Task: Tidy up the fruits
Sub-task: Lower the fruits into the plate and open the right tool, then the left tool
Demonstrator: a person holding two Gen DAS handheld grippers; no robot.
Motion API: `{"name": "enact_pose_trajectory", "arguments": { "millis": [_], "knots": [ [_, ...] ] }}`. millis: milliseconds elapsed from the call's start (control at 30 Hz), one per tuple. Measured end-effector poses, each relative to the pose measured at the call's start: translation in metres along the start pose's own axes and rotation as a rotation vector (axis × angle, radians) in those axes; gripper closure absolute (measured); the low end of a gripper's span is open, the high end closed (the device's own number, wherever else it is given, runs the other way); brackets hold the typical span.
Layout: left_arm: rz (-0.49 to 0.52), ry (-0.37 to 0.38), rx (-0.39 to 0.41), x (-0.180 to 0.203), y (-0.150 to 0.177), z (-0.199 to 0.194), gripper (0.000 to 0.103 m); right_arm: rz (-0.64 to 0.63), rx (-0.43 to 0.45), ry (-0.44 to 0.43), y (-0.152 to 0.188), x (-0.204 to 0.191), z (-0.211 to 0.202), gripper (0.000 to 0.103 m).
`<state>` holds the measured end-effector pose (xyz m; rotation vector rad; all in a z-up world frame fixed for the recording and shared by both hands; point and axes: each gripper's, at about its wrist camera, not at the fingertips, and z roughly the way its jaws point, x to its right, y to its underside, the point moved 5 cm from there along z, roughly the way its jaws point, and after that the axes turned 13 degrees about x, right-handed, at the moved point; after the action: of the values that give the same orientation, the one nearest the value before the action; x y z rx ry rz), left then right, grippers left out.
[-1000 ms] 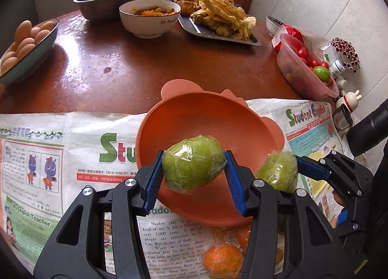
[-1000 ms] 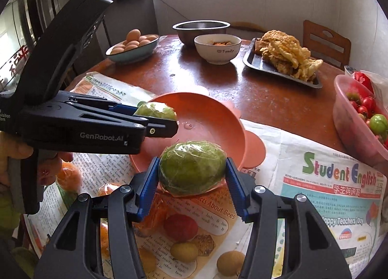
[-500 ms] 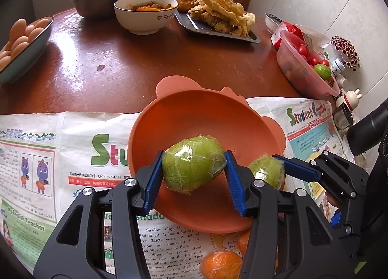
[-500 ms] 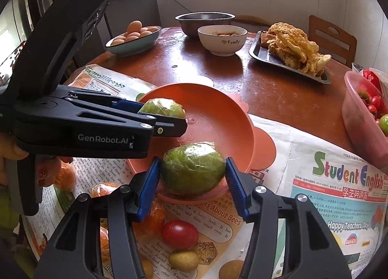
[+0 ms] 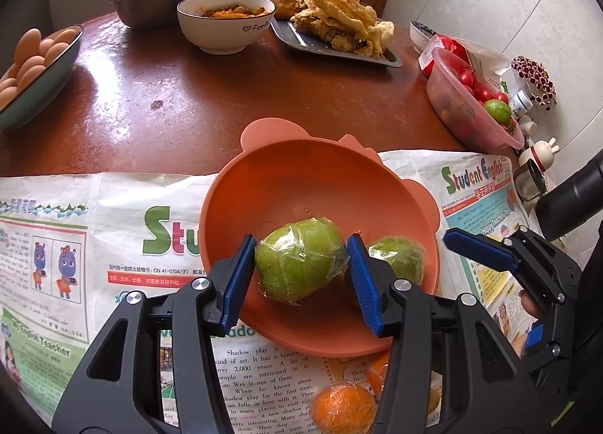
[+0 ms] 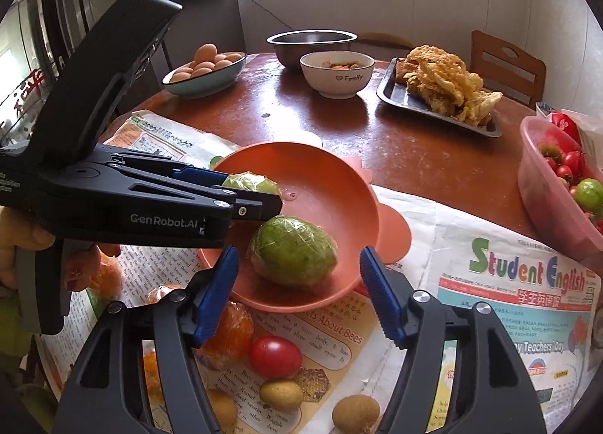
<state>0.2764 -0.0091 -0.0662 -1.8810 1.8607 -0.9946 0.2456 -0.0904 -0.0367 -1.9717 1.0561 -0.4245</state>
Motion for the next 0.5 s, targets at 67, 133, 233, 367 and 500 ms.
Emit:
{"name": "enact_pose_trajectory", "arguments": {
  "millis": [67,133,233,367,500],
  "knots": [
    [-0.006,0.002,0.003,-0.001,-0.001,-0.002,0.061,-0.003,0.006,0.011,0.001,0.001,-0.005,0.032],
    [-0.006,0.000,0.017,-0.002,-0.002,-0.007,0.059,-0.001,0.012,0.018,0.001,0.002,-0.009,0.028],
    [-0.010,-0.005,0.037,-0.003,-0.005,-0.016,0.054,0.011,0.026,0.035,0.000,0.007,-0.016,0.026],
    [-0.005,-0.016,0.070,-0.003,-0.009,-0.030,0.050,0.035,0.056,0.059,-0.004,0.016,-0.028,0.022],
    [0.010,-0.022,0.111,-0.001,-0.011,-0.048,0.044,0.048,0.080,0.080,-0.010,0.023,-0.039,0.016]
  ]
}}
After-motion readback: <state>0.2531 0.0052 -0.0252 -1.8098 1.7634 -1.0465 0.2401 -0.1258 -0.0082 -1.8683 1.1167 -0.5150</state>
